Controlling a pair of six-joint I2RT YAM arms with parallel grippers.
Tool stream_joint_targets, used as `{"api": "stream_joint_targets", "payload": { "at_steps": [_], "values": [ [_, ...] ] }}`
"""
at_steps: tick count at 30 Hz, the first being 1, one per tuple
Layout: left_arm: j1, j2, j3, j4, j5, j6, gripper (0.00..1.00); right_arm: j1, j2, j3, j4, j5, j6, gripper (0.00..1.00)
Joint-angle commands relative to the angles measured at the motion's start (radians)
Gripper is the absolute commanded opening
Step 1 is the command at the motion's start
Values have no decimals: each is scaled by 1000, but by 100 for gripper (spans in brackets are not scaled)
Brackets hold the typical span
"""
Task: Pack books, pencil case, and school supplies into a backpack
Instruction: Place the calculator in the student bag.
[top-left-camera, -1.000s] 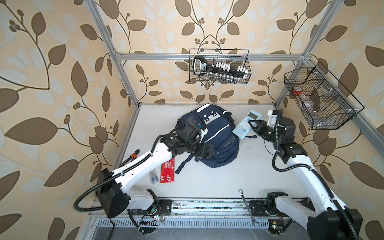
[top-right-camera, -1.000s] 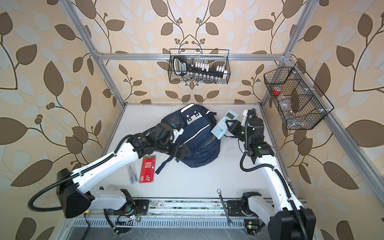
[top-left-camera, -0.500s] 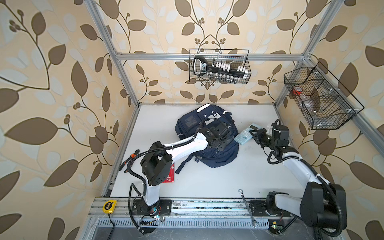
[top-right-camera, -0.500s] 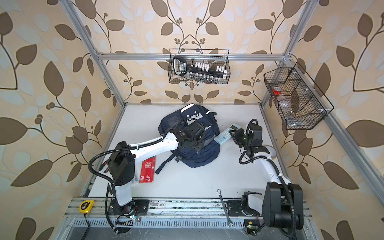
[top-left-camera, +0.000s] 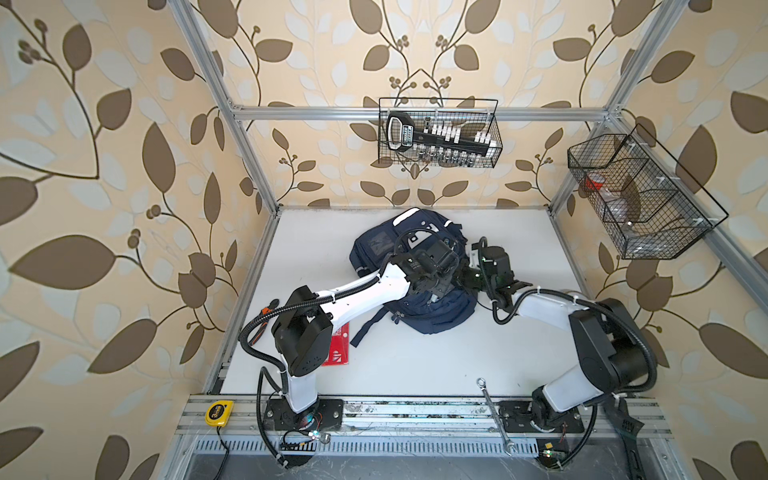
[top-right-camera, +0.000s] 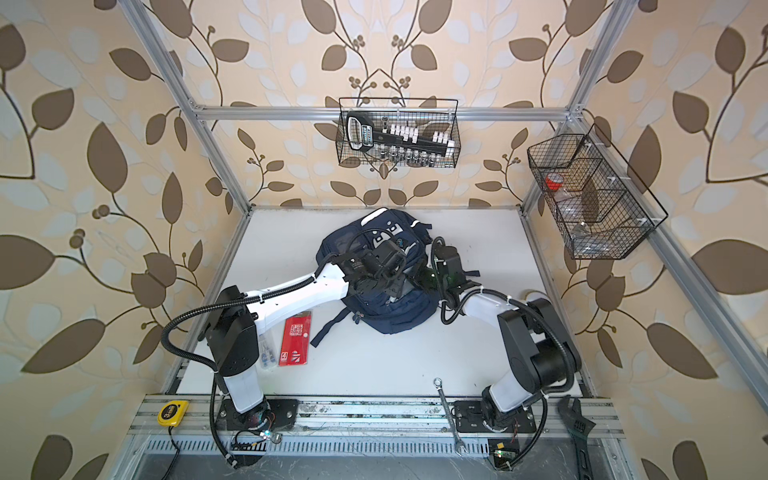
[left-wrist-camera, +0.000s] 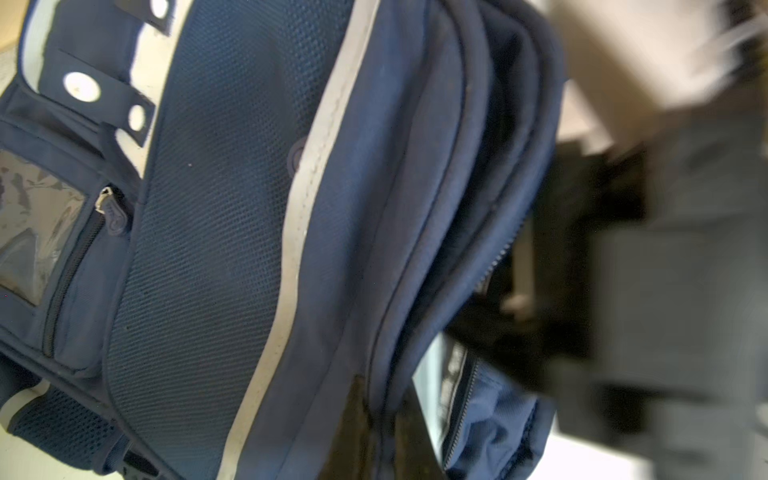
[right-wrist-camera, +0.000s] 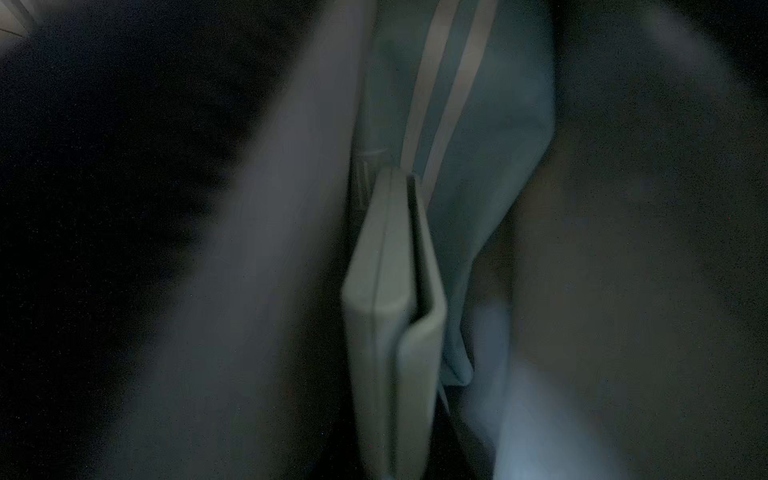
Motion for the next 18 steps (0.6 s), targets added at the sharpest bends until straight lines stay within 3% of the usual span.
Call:
{"api": "stream_joint_targets", "payload": {
  "at_steps": [1, 8, 9, 11, 12, 15, 16, 17, 18],
  "values": [
    [-1, -52, 62, 67, 36, -38, 0, 23, 8, 13, 14, -38, -8, 41],
    [20, -40, 21, 67, 43, -74, 0, -114, -398, -95, -311, 153, -206, 79],
    [22, -42, 18, 68, 49, -80, 0, -126, -455, -85, -367, 172, -247, 80],
    [22, -38, 26, 57, 60, -87, 4, -125, -534, -57, -475, 203, -314, 80],
    [24, -40, 31, 51, 65, -91, 20, -121, -569, -55, -504, 202, -332, 79],
    [24, -63, 23, 51, 88, -100, 38, -58, -638, -90, -536, 213, -350, 63],
    [24, -74, 21, 44, 90, -108, 41, -19, -655, -106, -539, 237, -349, 52],
    [24, -87, 21, 25, 91, -119, 44, 47, -676, -129, -523, 263, -354, 44],
    [25, -105, 18, 3, 86, -131, 46, 125, -694, -158, -496, 308, -360, 44]
  ]
}}
